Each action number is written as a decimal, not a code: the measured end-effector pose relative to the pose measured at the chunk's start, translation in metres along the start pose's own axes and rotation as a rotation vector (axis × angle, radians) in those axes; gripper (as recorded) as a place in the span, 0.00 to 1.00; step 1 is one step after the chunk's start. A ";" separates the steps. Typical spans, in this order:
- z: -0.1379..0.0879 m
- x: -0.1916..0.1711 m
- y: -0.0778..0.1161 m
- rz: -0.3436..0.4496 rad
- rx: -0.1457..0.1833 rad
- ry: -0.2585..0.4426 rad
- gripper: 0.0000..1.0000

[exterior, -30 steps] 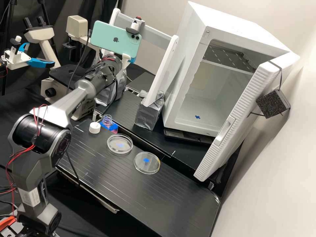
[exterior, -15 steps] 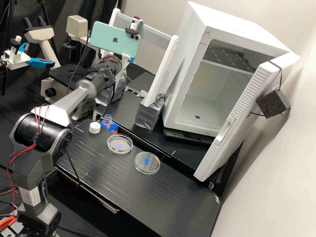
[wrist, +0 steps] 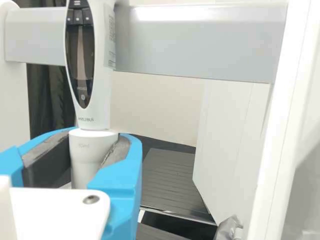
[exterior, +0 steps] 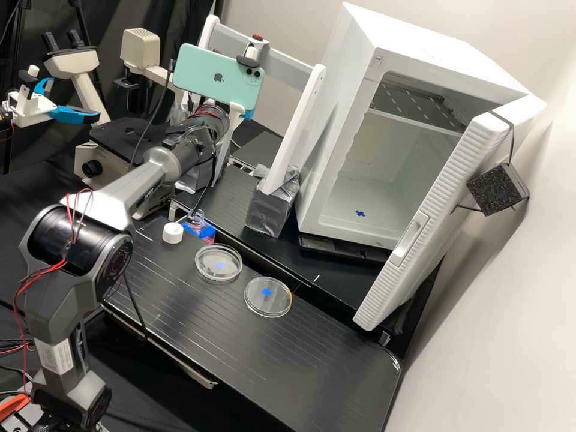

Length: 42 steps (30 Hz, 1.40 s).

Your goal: Use the pipette

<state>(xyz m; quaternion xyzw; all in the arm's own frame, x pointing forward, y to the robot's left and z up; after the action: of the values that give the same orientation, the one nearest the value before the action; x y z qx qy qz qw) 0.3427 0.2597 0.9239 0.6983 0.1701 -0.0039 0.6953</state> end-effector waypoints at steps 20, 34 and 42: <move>0.009 -0.006 -0.013 0.006 0.006 -0.022 1.00; 0.044 -0.137 -0.019 0.591 -0.056 0.073 1.00; 0.073 -0.156 -0.052 0.686 -0.110 0.150 1.00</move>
<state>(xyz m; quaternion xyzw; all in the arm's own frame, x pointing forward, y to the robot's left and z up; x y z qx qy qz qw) 0.1997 0.1514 0.9085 0.6745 -0.0238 0.2904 0.6783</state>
